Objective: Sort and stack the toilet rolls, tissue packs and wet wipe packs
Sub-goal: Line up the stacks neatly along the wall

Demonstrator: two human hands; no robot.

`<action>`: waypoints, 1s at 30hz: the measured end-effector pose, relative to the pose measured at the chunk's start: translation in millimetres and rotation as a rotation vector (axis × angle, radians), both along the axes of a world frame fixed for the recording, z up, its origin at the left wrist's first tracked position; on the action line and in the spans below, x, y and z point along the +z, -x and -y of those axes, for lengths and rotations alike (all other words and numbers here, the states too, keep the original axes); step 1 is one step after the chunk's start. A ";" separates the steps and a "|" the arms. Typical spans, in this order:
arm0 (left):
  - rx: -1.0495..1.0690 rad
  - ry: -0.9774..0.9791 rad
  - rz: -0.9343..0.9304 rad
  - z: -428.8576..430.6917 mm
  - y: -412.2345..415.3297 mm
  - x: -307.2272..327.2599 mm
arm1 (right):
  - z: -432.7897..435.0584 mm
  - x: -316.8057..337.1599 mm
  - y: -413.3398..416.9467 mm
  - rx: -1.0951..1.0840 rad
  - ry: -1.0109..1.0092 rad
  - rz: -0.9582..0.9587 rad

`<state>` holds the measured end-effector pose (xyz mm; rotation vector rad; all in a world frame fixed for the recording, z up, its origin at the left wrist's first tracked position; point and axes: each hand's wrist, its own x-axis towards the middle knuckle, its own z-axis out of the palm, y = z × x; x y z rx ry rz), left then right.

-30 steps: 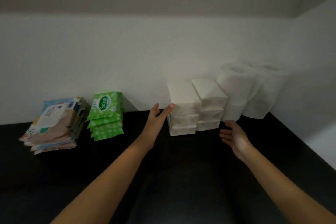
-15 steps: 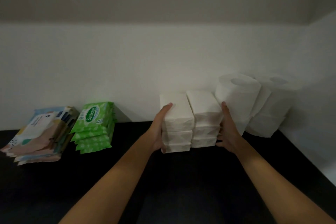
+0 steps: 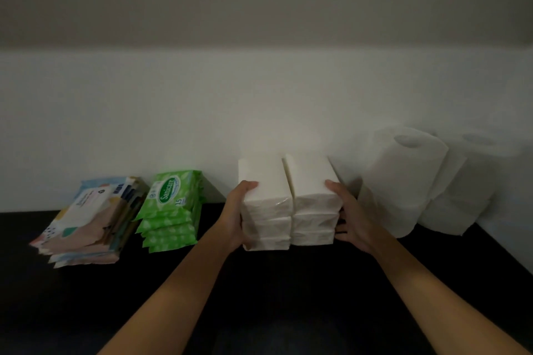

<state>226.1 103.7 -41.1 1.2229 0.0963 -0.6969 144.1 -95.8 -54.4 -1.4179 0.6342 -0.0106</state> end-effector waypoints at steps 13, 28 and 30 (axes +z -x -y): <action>0.017 0.087 0.079 -35.0 -25.3 -7.2 | -34.0 -3.7 -24.6 0.046 -0.017 0.045; -0.025 -0.087 0.023 -28.9 -40.5 -3.8 | -34.9 -0.7 -35.1 -0.034 -0.008 0.081; -0.059 -0.142 0.020 -29.5 -42.7 -1.2 | -33.7 0.5 -34.8 -0.027 -0.003 0.069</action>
